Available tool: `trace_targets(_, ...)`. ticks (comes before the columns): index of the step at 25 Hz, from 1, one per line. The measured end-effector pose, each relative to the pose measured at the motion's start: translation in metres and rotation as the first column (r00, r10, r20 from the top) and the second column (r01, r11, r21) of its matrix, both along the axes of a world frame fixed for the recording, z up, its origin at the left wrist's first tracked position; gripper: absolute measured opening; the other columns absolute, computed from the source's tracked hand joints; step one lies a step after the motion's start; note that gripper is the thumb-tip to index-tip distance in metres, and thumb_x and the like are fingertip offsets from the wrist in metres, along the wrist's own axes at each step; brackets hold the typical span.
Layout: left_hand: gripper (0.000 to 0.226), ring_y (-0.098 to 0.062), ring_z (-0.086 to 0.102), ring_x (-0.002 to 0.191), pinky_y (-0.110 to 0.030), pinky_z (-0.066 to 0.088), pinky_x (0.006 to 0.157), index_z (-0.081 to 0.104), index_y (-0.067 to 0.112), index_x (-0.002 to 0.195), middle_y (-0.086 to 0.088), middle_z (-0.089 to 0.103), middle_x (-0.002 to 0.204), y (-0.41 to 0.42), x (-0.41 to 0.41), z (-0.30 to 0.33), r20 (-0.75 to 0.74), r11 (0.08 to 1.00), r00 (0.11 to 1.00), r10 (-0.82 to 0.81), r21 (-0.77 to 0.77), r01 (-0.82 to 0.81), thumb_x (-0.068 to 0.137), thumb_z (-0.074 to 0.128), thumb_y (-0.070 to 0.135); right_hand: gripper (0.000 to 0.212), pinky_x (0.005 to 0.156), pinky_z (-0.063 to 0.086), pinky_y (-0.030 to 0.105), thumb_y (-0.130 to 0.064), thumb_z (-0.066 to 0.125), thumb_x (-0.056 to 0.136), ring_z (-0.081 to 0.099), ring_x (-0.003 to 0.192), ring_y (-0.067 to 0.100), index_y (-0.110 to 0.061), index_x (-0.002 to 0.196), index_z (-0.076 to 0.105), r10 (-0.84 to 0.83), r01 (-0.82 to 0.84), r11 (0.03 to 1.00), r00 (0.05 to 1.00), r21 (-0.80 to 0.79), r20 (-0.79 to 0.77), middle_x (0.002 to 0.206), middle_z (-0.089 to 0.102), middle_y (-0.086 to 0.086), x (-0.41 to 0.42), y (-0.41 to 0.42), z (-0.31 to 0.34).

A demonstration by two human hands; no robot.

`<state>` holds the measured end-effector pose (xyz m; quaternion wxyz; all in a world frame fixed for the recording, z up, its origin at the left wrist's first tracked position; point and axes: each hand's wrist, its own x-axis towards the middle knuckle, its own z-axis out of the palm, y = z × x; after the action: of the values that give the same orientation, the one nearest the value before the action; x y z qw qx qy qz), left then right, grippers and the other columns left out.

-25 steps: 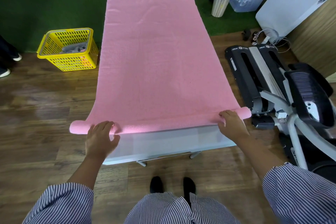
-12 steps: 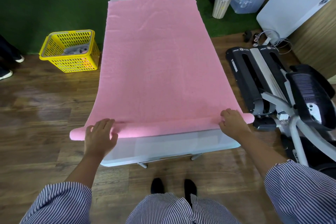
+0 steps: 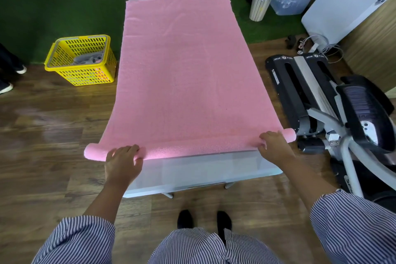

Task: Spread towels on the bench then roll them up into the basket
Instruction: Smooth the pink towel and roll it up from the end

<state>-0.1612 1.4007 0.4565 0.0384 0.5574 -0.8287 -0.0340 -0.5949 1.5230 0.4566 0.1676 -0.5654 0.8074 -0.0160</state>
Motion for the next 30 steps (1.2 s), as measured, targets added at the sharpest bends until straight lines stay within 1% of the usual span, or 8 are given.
trace_targets(2,0.031,-0.026,0.063,0.055,-0.043,0.049,0.068,0.068,0.01,0.077,-0.003,0.066,0.062,0.003,0.004,0.0,0.022,0.999,0.999,-0.039,0.002,0.039,0.073,0.042,0.026,0.035,0.099,0.038,0.038,-0.026,0.044,0.079,0.056,0.087,0.03,-0.003,0.095,0.065,0.031,-0.031,0.997,1.0,0.064,0.0,0.094,0.066,0.011,-0.003,0.0,0.003)
trace_targets(4,0.036,-0.027,0.061,0.054,-0.039,0.045,0.067,0.065,0.011,0.075,-0.002,0.065,0.061,0.001,0.008,-0.001,0.03,0.998,0.998,-0.053,0.032,0.052,0.073,0.035,0.031,0.031,0.093,0.041,0.036,-0.027,0.044,0.082,0.054,0.083,0.027,-0.006,0.09,0.065,0.052,-0.049,0.989,0.998,0.139,-0.018,0.089,0.064,0.008,-0.004,-0.002,0.006)
trace_targets(7,0.02,-0.029,0.065,0.079,-0.048,0.048,0.075,0.066,0.009,0.09,-0.008,0.069,0.089,-0.007,0.007,0.0,-0.034,0.999,0.999,-0.03,-0.032,0.028,0.074,0.059,0.017,0.021,0.103,0.031,0.044,-0.014,0.051,0.087,0.055,0.1,0.029,-0.01,0.104,0.063,0.049,-0.048,0.999,0.995,0.02,-0.082,0.107,0.061,0.007,-0.006,-0.006,0.003)
trace_targets(10,0.035,-0.031,0.066,0.091,-0.052,0.05,0.082,0.067,0.008,0.1,-0.011,0.068,0.102,-0.005,0.001,-0.007,-0.079,0.994,0.992,-0.095,-0.058,0.09,0.068,0.07,-0.005,0.021,0.102,0.03,0.046,-0.005,0.047,0.09,0.055,0.1,0.032,-0.01,0.104,0.062,0.028,-0.035,0.998,0.995,-0.061,-0.099,0.108,0.061,0.009,-0.003,-0.008,0.0)
trace_targets(16,0.044,-0.029,0.067,0.093,-0.055,0.045,0.092,0.067,0.009,0.105,-0.008,0.071,0.103,-0.003,-0.004,-0.013,-0.062,0.996,0.998,-0.029,0.082,0.034,0.062,0.08,0.009,0.037,0.116,0.015,0.044,-0.009,0.058,0.084,0.049,0.117,0.024,-0.007,0.121,0.058,-0.016,0.019,1.0,0.989,-0.022,0.145,0.123,0.058,0.007,-0.002,-0.001,-0.002)
trace_targets(20,0.022,-0.025,0.068,0.073,-0.05,0.049,0.081,0.071,0.012,0.094,-0.004,0.072,0.083,0.003,-0.011,-0.001,-0.034,0.999,0.999,-0.009,0.034,0.01,0.074,0.063,0.017,0.034,0.116,0.016,0.038,-0.006,0.052,0.088,0.05,0.116,0.025,-0.006,0.121,0.057,-0.028,0.029,1.0,0.989,0.001,0.143,0.124,0.059,0.008,-0.001,-0.002,0.002)
trace_targets(25,0.039,-0.023,0.062,0.068,-0.04,0.04,0.077,0.064,0.018,0.08,0.005,0.064,0.07,-0.004,0.002,-0.001,-0.003,0.995,0.998,-0.065,0.072,0.065,0.074,0.03,0.036,0.028,0.093,0.043,0.038,-0.015,0.045,0.091,0.055,0.099,0.03,0.001,0.106,0.062,-0.003,-0.016,0.986,0.993,0.164,0.118,0.11,0.063,0.014,-0.001,-0.008,0.005)
trace_targets(30,0.031,-0.027,0.064,0.081,-0.045,0.049,0.073,0.067,0.014,0.09,-0.004,0.068,0.095,-0.004,0.008,-0.004,-0.114,0.994,0.991,-0.076,-0.08,0.067,0.075,0.044,0.029,0.018,0.098,0.037,0.046,-0.006,0.052,0.086,0.055,0.094,0.033,-0.004,0.1,0.062,-0.048,0.043,0.99,0.998,-0.136,-0.037,0.102,0.061,0.013,-0.002,-0.009,0.002)
